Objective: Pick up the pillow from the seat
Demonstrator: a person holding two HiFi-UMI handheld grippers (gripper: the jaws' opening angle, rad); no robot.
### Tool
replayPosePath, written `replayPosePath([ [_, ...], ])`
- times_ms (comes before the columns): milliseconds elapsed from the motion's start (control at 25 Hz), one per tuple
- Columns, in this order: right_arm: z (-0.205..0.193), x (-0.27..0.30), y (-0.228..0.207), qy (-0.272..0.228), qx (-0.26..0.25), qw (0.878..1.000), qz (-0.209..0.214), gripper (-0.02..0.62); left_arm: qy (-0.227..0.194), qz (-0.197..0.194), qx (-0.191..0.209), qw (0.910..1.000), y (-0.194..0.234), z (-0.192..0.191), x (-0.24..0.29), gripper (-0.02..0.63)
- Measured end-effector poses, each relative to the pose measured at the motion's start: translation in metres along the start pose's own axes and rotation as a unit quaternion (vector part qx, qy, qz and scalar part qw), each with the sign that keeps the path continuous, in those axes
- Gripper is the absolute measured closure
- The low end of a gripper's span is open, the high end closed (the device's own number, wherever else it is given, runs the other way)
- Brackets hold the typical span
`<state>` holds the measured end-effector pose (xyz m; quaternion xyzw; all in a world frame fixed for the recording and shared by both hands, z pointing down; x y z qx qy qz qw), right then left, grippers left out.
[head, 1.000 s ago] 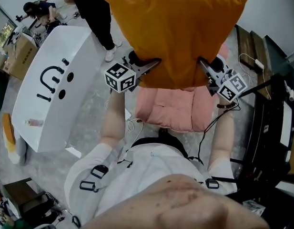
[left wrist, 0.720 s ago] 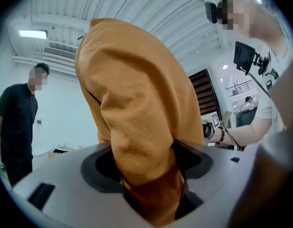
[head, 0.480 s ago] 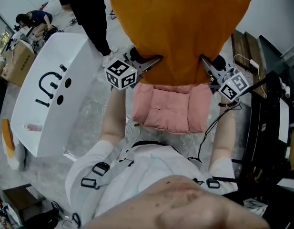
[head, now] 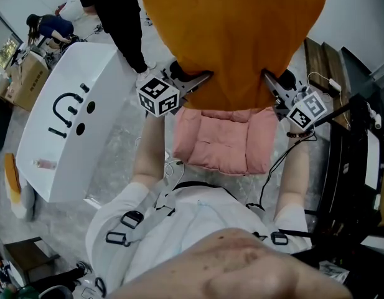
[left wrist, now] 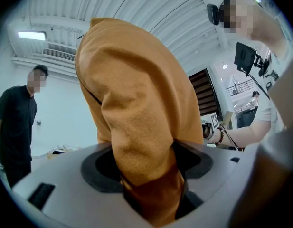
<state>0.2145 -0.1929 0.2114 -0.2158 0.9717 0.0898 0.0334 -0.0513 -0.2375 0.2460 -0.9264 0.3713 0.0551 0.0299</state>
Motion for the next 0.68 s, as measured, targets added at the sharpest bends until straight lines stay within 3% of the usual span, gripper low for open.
replayPosePath([
  [680, 0.0, -0.014, 0.0, -0.005, 0.005, 1.0, 0.002, 0.407, 0.004, -0.002, 0.0, 1.0, -0.013, 0.0, 0.003, 0.276],
])
Point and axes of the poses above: the fingertips, and each gripper's own axes: x forward along the fingers, y to its left, z out of its top, the point moved 6 cm from there along -x, backward along the fingers, and after that the axes turned 15 degrees about z, right-handed, at the moved point
